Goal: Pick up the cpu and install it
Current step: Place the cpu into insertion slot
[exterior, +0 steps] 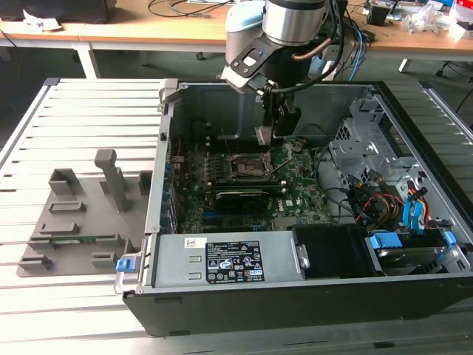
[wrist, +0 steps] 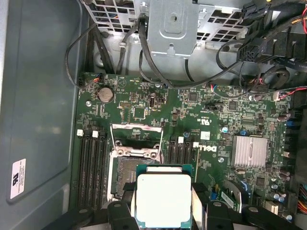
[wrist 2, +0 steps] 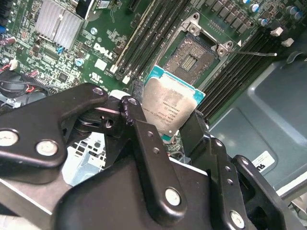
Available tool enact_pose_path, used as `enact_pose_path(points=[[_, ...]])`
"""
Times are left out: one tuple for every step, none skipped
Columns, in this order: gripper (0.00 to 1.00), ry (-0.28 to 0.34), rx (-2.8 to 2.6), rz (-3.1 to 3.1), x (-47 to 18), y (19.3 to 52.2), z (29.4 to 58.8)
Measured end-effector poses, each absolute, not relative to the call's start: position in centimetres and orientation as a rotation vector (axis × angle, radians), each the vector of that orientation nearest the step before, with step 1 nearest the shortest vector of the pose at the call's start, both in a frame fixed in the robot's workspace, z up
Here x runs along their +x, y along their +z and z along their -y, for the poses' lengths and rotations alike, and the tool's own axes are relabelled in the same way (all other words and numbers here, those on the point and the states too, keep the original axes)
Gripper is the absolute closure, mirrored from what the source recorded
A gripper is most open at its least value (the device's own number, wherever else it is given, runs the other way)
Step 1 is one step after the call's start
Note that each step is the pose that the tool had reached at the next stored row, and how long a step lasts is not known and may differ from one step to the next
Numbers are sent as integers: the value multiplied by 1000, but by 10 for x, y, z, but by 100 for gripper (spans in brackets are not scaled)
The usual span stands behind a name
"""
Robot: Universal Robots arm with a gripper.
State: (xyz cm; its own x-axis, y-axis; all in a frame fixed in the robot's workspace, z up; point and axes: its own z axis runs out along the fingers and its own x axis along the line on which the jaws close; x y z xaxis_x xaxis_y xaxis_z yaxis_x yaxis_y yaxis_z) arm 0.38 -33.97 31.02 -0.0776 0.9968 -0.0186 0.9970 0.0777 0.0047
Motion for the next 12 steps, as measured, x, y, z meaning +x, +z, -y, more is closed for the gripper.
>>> enact_pose_path(points=[[45,-14,2122,-2294,4,310,340],[45,-14,2122,-2294,4,310,340],[45,-14,2122,-2294,4,310,340],[45,-14,2122,-2294,4,310,340],[45,-14,2122,-2294,4,310,340],[45,-14,2122,-2294,4,310,340],[45,-14,2122,-2294,4,310,340],[45,-14,2122,-2294,4,309,340],[45,-14,2122,-2294,4,309,340],[45,-14,2122,-2294,4,309,340],[45,-14,2122,-2294,4,309,340],[45,-14,2122,-2294,4,309,340]])
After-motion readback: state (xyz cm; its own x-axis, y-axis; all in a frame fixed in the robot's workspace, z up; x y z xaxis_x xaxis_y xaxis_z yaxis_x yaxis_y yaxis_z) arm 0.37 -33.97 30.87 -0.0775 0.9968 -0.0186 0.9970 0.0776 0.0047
